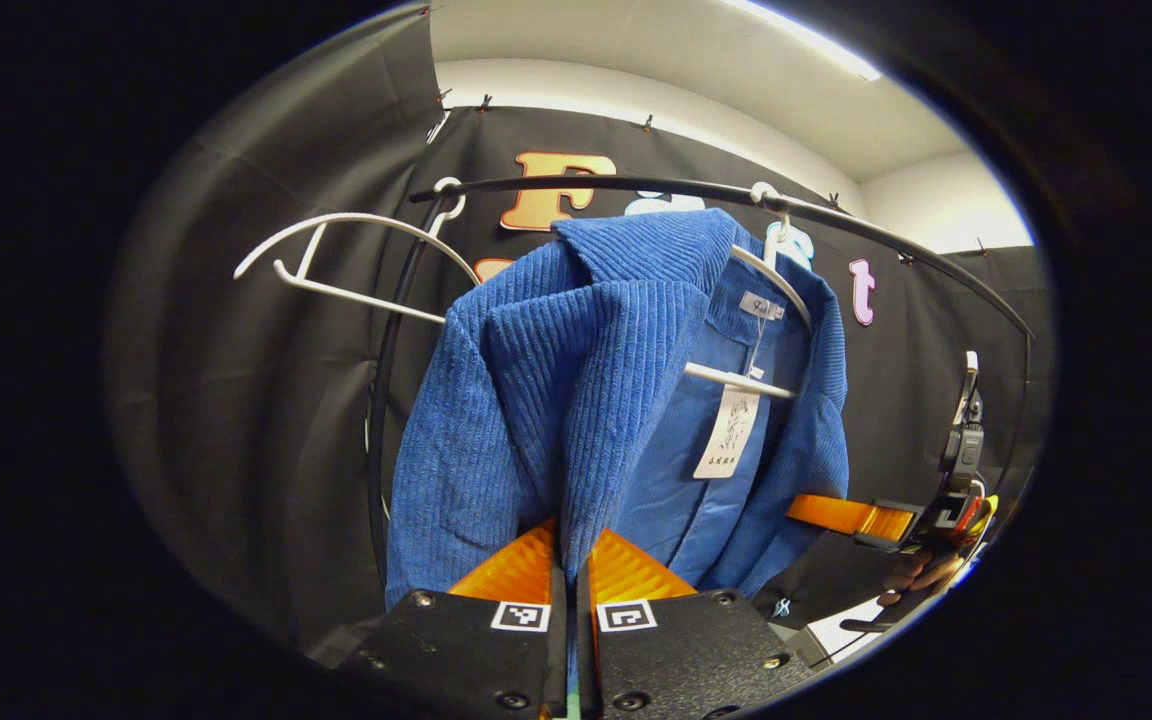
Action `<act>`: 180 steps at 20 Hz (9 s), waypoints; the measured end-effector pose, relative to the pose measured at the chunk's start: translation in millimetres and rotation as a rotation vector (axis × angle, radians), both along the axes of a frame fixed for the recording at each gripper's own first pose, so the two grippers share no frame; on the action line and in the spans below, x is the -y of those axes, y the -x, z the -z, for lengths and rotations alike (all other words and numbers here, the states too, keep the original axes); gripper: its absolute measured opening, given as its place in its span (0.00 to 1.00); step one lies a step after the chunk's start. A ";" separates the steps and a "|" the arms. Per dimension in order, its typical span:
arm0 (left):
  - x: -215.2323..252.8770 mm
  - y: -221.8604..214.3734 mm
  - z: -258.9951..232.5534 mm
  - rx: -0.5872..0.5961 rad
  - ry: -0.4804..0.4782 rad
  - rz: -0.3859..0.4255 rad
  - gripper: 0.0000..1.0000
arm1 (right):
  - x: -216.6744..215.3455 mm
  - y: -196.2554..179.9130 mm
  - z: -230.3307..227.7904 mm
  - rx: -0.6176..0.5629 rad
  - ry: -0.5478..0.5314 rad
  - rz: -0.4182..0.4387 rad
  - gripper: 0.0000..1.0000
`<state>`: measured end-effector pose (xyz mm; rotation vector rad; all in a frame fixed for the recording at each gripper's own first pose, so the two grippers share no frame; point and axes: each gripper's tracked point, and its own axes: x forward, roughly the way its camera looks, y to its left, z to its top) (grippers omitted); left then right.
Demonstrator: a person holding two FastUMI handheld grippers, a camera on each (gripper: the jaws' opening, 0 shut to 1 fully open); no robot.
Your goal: Grasp the clothes on the hanger with both hands and then place them into the laundry hamper below.
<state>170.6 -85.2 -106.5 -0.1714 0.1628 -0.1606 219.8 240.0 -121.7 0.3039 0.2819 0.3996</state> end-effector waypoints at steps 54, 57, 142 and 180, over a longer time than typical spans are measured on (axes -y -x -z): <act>-150.6 -27.7 -81.5 0.100 -0.046 -0.215 0.01 | 153.8 -96.1 -81.9 -0.017 -0.620 0.158 0.08; -152.9 -26.8 -61.5 0.068 -0.045 -0.210 0.03 | 159.8 -95.2 -56.7 -0.063 -0.608 0.181 0.07; 111.2 92.8 504.0 -0.821 -0.173 0.093 0.06 | 213.8 81.5 508.8 -0.656 0.425 0.257 0.11; 59.1 137.7 200.3 -0.288 -0.154 -0.079 0.93 | 182.7 158.9 217.0 -0.130 0.361 0.340 0.98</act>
